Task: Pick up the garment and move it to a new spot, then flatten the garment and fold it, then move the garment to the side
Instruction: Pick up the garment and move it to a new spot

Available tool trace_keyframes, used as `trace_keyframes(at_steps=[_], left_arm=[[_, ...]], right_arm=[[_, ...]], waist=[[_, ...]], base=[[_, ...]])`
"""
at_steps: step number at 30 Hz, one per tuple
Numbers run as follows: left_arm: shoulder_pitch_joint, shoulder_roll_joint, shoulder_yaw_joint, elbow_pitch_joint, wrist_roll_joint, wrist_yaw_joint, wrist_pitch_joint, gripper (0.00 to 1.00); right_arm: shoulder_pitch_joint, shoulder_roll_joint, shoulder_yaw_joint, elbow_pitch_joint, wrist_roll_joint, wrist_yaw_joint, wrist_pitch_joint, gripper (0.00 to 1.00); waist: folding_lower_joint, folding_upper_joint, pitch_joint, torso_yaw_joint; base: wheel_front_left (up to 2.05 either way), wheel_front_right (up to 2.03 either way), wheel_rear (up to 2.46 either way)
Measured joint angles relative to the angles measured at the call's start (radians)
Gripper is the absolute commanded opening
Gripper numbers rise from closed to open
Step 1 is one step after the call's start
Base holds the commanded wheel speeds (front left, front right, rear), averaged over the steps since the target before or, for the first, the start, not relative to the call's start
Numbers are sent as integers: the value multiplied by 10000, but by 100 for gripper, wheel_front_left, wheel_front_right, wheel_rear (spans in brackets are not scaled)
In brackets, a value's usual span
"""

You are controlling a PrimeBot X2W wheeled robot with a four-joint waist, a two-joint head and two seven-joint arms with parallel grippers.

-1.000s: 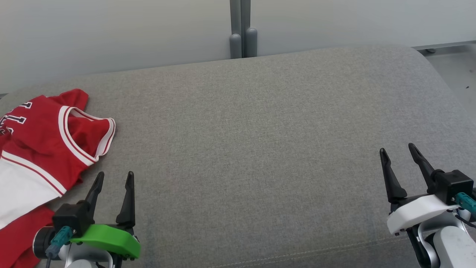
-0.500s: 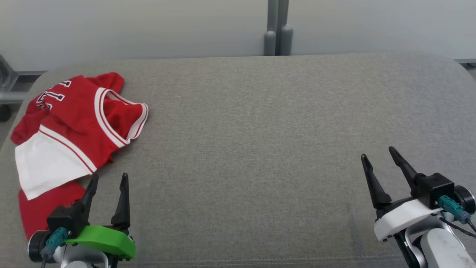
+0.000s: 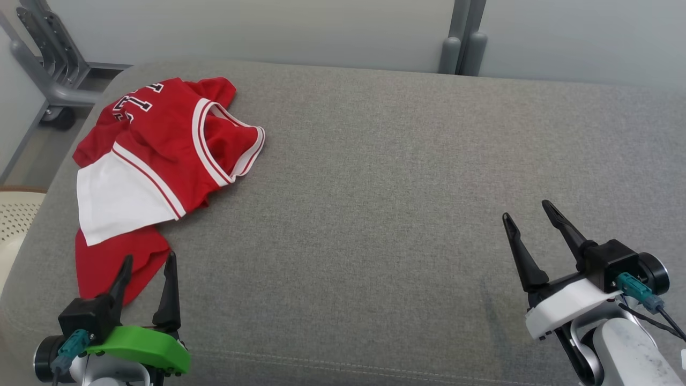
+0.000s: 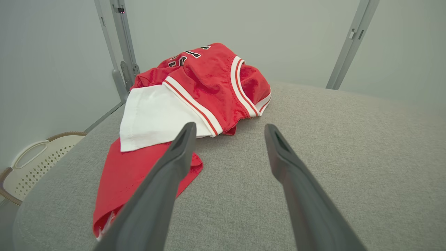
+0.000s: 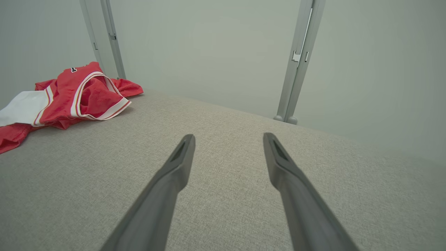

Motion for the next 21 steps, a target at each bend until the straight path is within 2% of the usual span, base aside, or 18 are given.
trace_keyframes(at_steps=[5, 10, 21], left_arm=[[-137, 38, -35, 194, 0, 0, 0, 100], [-1197, 155, -182, 805, -94, -12, 67, 100], [-4211, 765, 186, 2594, -663, 4, 3133, 100]], right_arm=[[-137, -17, 38, -86, -35, 42, -2, 100], [-407, -144, 48, -322, -194, 46, -4, 100], [-1458, -362, 466, -823, -550, 130, -31, 100]], waist=[[0, 0, 276, -88], [0, 0, 740, -218], [0, 0, 2133, -426]], base=[[0, 0, 0], [0, 0, 0], [0, 0, 0]])
